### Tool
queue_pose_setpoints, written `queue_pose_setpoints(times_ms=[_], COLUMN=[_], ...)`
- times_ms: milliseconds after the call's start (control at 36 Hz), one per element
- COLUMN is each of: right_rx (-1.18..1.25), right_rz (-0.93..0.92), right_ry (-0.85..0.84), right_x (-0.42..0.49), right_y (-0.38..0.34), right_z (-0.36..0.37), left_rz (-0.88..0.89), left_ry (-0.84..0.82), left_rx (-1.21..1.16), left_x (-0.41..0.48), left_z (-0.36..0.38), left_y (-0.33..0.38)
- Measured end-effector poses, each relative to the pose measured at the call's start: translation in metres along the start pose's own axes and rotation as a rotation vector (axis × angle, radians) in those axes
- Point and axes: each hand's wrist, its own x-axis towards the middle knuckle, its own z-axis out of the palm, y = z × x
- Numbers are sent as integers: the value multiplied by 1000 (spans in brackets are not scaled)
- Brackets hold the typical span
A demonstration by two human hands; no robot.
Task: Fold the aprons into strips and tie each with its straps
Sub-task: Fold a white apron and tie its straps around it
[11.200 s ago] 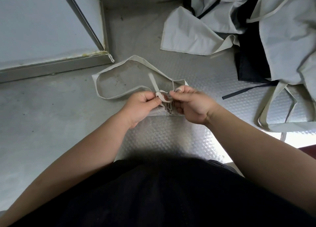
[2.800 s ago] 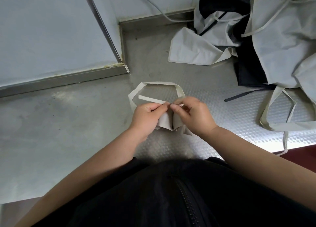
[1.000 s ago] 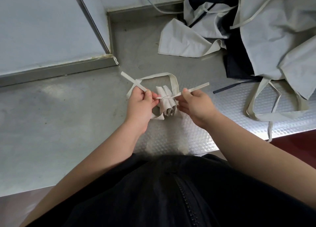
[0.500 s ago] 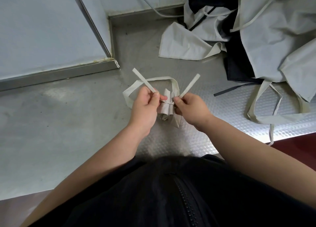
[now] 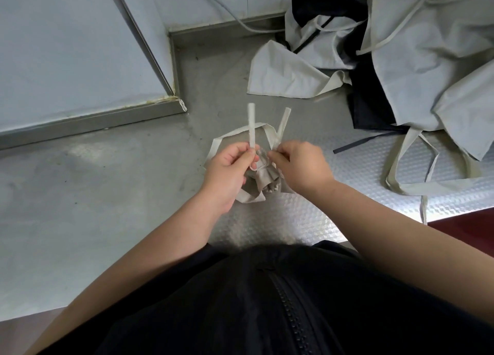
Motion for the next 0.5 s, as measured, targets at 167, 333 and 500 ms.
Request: queue_pose_setpoints(times_ms=[167,333,500], right_rx=[-198,-165,185], right_rz=[-349,-358,-100], right_ry=[-9,-34,-141], right_x=[-10,-6,-3], right_y=[-2,-1,4], right_z=[2,2,2], left_rz=[46,144,96], left_ry=[-45,-139,-235], left_rx=[225,411,353], left_x=[7,6,4], left_z=[0,-5,-11], left_y=[4,6,5])
